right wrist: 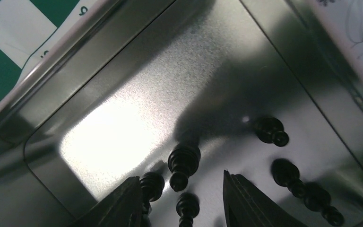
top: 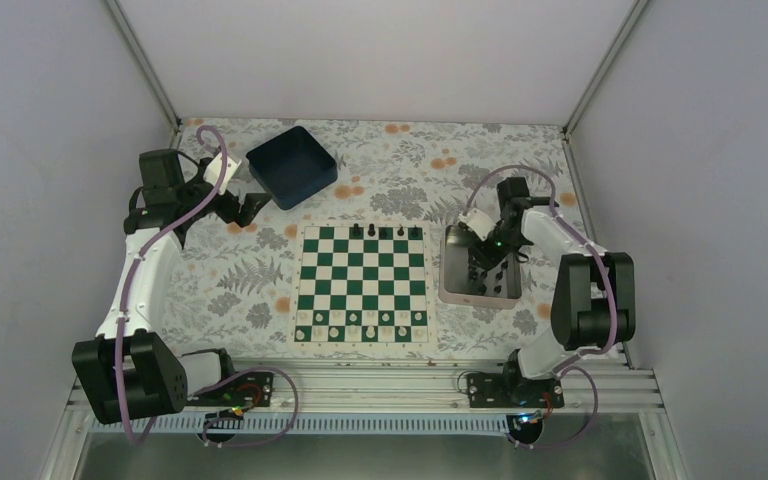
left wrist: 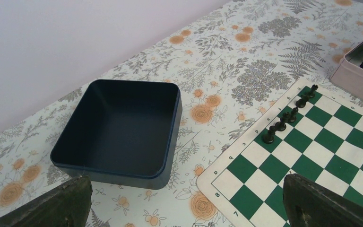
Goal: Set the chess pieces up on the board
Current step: Pick up the chess piece from the storage box.
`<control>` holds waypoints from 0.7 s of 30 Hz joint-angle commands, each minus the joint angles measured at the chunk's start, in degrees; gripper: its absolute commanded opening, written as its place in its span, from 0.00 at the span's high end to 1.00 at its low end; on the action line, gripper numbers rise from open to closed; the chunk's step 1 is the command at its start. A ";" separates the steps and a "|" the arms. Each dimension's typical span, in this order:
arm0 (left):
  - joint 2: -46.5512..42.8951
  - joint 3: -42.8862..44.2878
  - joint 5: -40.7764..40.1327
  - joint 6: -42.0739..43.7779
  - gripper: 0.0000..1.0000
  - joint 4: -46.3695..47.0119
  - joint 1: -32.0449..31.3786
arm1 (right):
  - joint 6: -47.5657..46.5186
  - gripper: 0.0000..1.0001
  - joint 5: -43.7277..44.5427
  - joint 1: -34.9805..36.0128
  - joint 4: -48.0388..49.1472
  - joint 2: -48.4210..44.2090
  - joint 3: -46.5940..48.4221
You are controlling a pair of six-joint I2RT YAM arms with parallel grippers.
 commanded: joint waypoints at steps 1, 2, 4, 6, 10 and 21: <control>-0.13 -0.14 1.60 1.12 0.00 -0.27 -0.09 | 0.73 0.56 -1.30 0.94 1.36 1.69 -0.99; -0.13 -0.15 1.61 1.10 0.00 -0.25 -0.09 | 0.76 0.57 -1.26 1.02 1.59 1.93 -1.08; -0.24 -0.14 1.60 1.10 0.00 -0.22 -0.09 | 0.85 0.59 -1.16 1.23 1.92 2.43 -1.30; -0.35 -0.23 1.60 1.11 0.00 -0.19 -0.09 | 1.11 0.61 -0.71 1.24 2.51 2.82 -1.52; -0.28 -0.23 1.60 1.16 0.00 -0.21 -0.09 | 1.23 0.66 -0.51 1.33 2.87 3.37 -1.94; -0.32 -0.32 1.70 1.28 0.00 -0.20 -0.09 | 1.23 0.77 0.26 1.34 3.47 3.30 -2.63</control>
